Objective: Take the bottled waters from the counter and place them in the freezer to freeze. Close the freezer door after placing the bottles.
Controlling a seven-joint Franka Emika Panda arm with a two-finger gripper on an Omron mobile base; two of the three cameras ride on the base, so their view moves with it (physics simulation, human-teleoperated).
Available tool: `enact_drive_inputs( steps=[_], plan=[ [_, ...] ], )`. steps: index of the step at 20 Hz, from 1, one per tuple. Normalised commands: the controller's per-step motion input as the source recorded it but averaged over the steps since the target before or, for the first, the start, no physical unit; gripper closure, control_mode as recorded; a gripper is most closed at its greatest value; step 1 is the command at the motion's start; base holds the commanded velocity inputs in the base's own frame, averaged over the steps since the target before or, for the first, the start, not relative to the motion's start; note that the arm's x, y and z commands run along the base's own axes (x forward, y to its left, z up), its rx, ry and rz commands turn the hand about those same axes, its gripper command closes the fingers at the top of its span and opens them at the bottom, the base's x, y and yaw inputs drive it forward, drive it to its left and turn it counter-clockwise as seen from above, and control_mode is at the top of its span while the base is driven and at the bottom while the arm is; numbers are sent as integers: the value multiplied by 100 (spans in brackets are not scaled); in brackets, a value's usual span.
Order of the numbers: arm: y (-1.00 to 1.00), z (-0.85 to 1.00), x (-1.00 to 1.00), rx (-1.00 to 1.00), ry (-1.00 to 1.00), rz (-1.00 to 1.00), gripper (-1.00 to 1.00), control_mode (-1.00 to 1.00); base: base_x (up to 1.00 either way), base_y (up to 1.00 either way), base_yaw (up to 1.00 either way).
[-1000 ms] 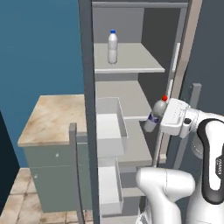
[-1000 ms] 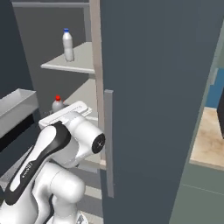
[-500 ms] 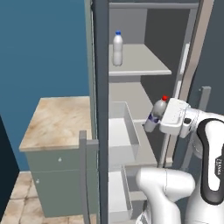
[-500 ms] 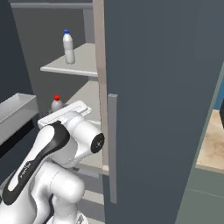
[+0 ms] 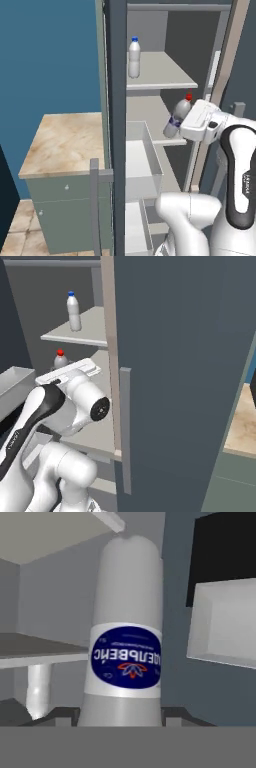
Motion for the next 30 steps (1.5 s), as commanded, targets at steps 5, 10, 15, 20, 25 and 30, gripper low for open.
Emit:
enact_drive_inputs(
  steps=[5, 10, 15, 20, 25, 30],
  plan=[
    [0, 100, -20, 0, 9, -13, 100, -100, 0, 0, 0],
    [-7, 78, -3, 0, 22, -15, 100, -100, 0, 0, 0],
    [-25, 42, 1, -9, 18, -18, 100, -100, 0, 0, 0],
    [7, 8, -11, -2, -11, -5, 100, -100, 0, 0, 0],
    [29, 0, 0, 1, -23, -10, 100, -100, 0, 0, 0],
    [15, 4, 1, 4, -13, -12, 100, -100, 0, 0, 0]
  ],
)
